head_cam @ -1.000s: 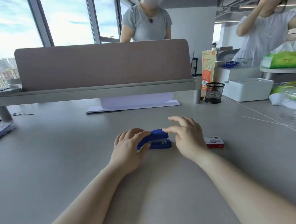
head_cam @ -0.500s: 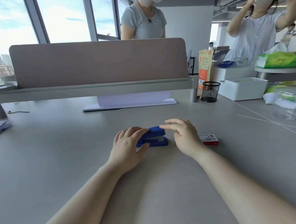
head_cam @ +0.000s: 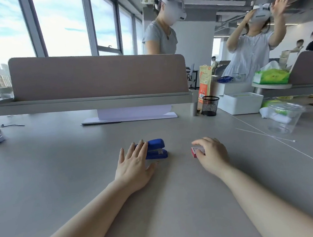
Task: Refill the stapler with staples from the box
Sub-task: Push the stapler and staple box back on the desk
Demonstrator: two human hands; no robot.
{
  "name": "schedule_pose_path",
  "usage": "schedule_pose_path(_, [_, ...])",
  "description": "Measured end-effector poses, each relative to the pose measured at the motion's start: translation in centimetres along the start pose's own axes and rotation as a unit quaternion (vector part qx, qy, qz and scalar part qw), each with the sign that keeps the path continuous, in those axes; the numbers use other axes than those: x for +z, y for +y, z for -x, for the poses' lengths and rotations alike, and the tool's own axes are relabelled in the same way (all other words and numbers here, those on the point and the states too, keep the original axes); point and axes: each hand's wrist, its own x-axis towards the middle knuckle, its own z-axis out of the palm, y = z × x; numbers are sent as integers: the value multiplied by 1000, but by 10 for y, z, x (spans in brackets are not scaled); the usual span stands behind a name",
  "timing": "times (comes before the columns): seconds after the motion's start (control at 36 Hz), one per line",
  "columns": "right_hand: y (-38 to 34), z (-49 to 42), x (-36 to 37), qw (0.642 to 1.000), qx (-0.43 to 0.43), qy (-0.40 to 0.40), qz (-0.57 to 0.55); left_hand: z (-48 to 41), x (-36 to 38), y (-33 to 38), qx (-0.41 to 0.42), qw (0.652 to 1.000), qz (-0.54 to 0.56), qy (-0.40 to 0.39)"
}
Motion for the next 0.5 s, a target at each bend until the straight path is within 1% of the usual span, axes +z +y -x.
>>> schedule_pose_path(0.11, [23, 9, -12, 997, 30, -15, 68, 1, -1, 1, -2, 1000, -15, -13])
schedule_pose_path(0.19, [30, 12, -12, 998, 33, -24, 55, 1, -1, 1, 2, 1000, -11, -25])
schedule_pose_path(0.39, [27, -6, -2, 997, 30, -20, 64, -14, 5, -3, 11, 999, -7, -45])
schedule_pose_path(0.5, [24, -23, 11, 997, 32, -25, 73, -30, 9, -6, 11, 999, -23, -47])
